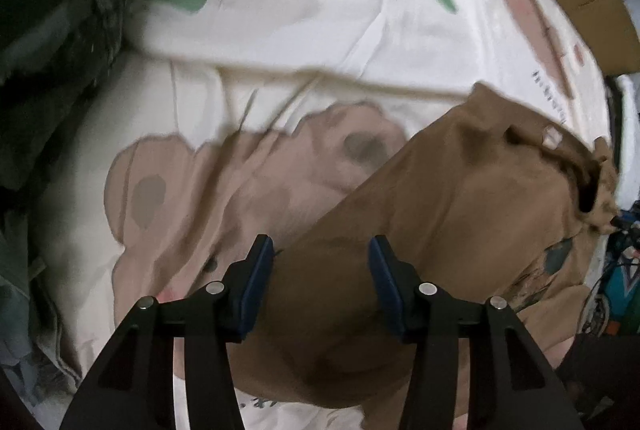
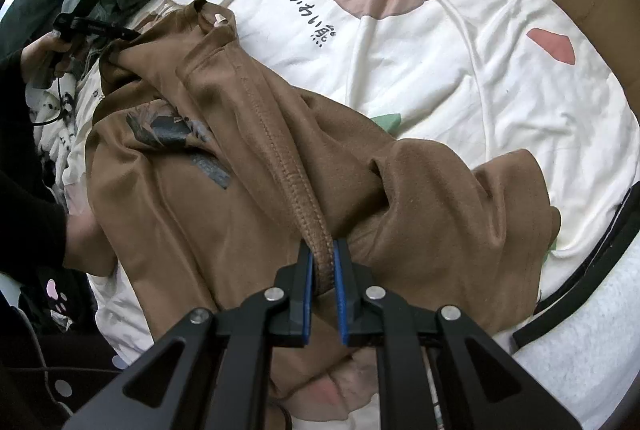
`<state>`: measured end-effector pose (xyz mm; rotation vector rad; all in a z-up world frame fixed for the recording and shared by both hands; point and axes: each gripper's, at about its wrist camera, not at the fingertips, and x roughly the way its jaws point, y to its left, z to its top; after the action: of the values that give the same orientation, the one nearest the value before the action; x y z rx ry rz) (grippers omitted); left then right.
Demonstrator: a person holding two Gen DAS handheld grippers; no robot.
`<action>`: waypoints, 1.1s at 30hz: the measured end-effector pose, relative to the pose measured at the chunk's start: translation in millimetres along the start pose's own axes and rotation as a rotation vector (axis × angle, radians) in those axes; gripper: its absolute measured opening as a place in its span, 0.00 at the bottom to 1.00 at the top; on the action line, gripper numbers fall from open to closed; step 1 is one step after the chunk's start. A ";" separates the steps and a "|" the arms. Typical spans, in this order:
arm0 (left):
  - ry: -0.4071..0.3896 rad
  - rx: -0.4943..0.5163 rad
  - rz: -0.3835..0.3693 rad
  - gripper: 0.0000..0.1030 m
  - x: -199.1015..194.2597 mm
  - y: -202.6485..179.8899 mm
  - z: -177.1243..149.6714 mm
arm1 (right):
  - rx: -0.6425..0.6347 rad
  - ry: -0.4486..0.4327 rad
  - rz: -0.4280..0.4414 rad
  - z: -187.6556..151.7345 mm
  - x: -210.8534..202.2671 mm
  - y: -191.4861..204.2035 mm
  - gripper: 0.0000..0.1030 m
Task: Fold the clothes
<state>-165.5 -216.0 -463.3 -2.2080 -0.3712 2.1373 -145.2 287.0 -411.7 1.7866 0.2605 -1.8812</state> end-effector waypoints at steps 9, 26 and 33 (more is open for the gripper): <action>0.004 0.012 -0.005 0.24 -2.4 -6.7 -4.5 | -0.009 0.004 -0.006 -0.1 1.6 0.3 0.09; -0.225 0.131 0.110 0.03 -98.6 -18.5 15.5 | 0.043 -0.112 -0.085 19.1 -28.8 -12.2 0.07; -0.375 0.127 0.140 0.03 -134.3 -12.5 21.1 | 0.126 -0.219 -0.146 36.7 -58.4 -26.1 0.06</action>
<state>-190.6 -233.9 -330.3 -1.8126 -0.0895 2.5707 -190.7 305.3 -356.7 1.6604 0.2010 -2.2211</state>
